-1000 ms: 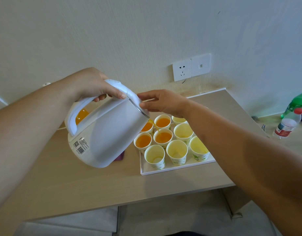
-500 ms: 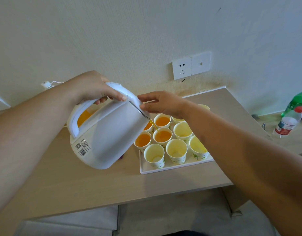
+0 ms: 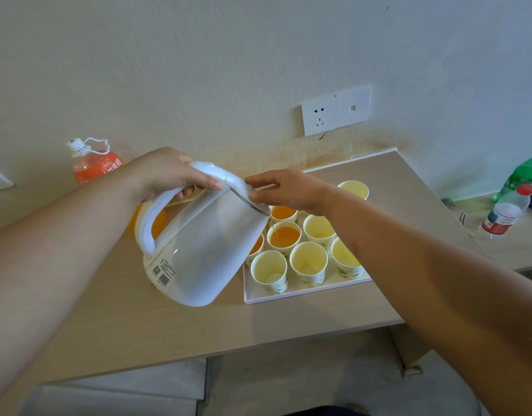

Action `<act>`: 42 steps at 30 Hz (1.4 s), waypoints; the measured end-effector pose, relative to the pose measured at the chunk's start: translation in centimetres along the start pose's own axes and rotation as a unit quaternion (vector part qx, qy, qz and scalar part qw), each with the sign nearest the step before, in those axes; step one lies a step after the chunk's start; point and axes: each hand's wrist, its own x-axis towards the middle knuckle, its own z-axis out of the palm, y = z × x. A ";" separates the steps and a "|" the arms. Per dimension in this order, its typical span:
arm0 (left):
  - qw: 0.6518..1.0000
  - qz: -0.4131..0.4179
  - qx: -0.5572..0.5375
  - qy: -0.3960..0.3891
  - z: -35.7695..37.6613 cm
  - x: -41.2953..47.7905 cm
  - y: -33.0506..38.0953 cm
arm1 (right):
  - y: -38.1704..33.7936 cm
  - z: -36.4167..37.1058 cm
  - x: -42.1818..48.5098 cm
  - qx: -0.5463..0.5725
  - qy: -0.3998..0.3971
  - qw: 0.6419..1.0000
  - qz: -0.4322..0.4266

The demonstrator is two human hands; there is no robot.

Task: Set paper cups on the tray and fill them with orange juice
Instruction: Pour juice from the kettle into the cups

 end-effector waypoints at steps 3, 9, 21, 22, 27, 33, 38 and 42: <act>0.999 -0.006 -0.028 -0.015 0.3 0.1 -0.7 | -0.3 0.0 -0.2 -0.034 0.008 0.999 -0.002; 0.996 0.001 -0.083 -0.014 -0.4 -0.5 -2.5 | -2.0 0.5 -0.6 -0.103 0.003 0.994 -0.039; 0.995 0.037 -0.097 0.002 -1.1 -2.9 -6.5 | -3.9 2.7 -0.6 -0.228 -0.062 0.970 -0.058; 0.996 0.035 -0.084 -0.002 -1.0 -3.2 -6.5 | -3.8 2.9 -0.7 -0.230 -0.072 0.969 -0.051; 0.999 0.028 -0.015 -0.015 -0.1 -4.3 -6.8 | -2.4 3.9 -1.4 -0.204 -0.104 0.973 -0.015; 0.999 0.024 0.018 -0.031 0.9 -4.3 -6.4 | -1.2 4.2 -2.4 -0.131 -0.108 0.985 0.010; 0.998 0.026 0.036 -0.039 1.8 -4.2 -5.5 | 0.2 4.2 -3.1 -0.059 -0.105 0.992 0.030; 0.997 0.025 0.056 -0.040 2.3 -4.0 -5.1 | 1.5 4.5 -3.1 0.006 -0.101 0.994 0.050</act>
